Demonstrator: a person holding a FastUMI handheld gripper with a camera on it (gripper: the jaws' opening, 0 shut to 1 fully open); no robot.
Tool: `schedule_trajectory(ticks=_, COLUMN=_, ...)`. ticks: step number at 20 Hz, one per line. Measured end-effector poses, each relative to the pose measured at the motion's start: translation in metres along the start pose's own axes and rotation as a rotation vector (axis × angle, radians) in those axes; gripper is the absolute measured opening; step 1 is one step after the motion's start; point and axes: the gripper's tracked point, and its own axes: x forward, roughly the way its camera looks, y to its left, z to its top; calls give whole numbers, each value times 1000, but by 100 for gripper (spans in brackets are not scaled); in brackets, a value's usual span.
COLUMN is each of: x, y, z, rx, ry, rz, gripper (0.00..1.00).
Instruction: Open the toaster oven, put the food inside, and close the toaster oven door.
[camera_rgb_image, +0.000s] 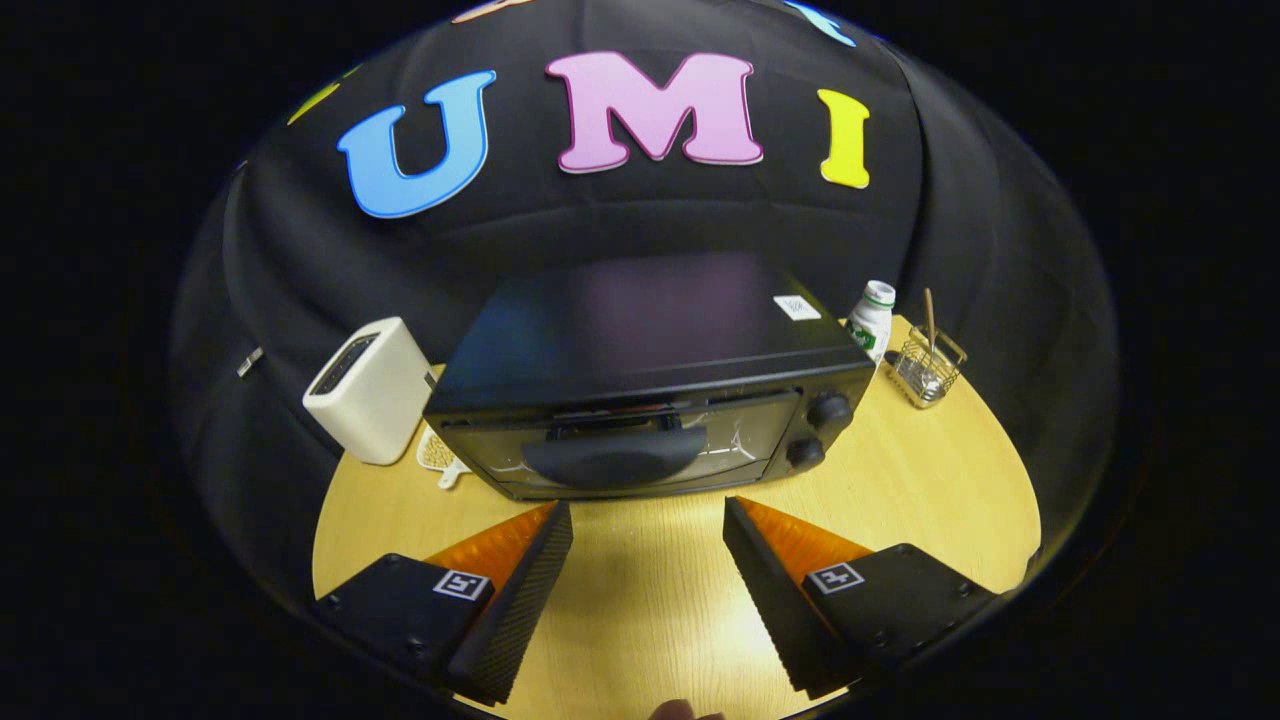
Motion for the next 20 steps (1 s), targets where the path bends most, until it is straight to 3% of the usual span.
schedule_trajectory(ticks=9, x=-64, y=-33, z=48, rx=-32, ry=-166, rz=17, gripper=99)
schedule_trajectory(ticks=20, x=-187, y=-112, z=153, rx=-30, ry=-496, rz=16, gripper=98)
